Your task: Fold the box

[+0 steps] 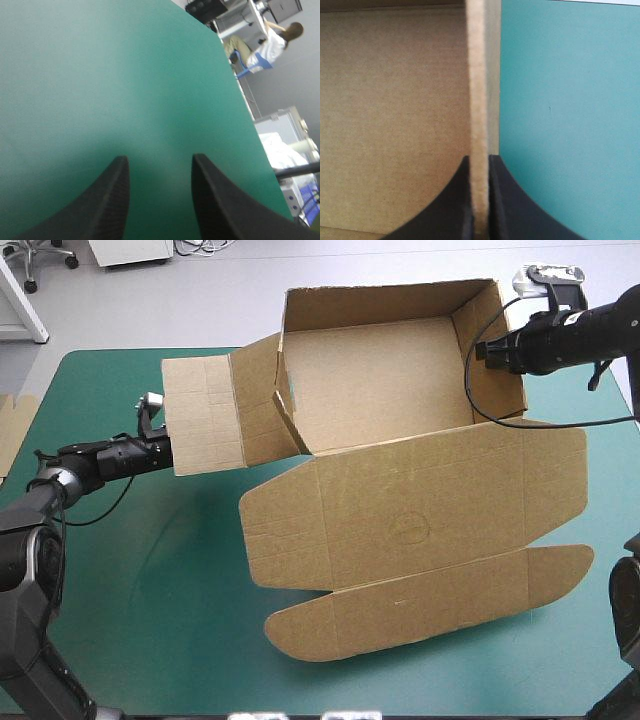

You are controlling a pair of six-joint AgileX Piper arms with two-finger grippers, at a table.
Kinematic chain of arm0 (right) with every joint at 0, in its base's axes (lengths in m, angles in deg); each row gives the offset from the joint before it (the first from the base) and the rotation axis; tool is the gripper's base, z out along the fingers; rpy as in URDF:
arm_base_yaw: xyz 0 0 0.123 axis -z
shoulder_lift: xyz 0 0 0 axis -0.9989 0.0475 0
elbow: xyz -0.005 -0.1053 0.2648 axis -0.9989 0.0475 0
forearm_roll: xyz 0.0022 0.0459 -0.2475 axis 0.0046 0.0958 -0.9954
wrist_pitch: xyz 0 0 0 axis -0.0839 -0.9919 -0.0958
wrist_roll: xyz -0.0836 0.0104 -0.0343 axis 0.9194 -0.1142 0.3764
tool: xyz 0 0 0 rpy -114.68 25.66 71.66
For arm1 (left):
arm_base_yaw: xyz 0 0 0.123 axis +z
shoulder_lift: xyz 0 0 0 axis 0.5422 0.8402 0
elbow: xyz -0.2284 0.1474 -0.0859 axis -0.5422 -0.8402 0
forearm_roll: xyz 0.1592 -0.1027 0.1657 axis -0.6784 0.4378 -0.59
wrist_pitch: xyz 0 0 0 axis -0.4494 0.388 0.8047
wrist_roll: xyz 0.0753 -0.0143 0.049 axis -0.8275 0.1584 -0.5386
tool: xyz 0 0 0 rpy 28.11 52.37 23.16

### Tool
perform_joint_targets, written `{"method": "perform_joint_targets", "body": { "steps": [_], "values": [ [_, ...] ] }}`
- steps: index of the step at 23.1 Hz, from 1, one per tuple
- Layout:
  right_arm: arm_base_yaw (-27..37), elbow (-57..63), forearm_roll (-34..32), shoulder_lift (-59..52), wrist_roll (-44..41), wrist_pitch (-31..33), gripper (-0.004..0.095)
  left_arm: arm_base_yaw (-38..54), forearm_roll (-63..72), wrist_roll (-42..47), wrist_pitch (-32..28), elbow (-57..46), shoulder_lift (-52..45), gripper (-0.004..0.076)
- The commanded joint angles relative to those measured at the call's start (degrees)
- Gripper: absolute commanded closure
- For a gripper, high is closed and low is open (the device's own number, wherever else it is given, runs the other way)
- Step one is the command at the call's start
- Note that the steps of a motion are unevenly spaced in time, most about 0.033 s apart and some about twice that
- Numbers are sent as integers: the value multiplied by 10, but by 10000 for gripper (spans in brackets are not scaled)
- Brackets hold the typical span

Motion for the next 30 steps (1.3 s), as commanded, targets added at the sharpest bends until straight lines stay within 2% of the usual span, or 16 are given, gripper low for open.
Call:
{"method": "perform_joint_targets", "body": {
  "steps": [1, 3, 8, 14, 19, 30],
  "values": [
    [2, -15, 27, -25, -4, -10, 926, -31, 78, -25, 73, 15, -27, 431],
    [2, -15, 25, -25, -4, -9, 925, -45, 119, -29, 121, 15, -27, 431],
    [2, -15, 20, -25, -4, -9, 925, -61, 105, 16, 122, 37, -53, 431],
    [2, -15, 12, -25, -4, -13, 925, -97, 38, 140, 122, 144, -134, 431],
    [2, -15, 3, -25, -11, -10, 925, -131, -50, 226, 122, 232, -144, 431],
    [2, -15, 2, -24, -14, -10, 925, -206, -240, 341, 54, 372, -144, 430]
  ]
}}
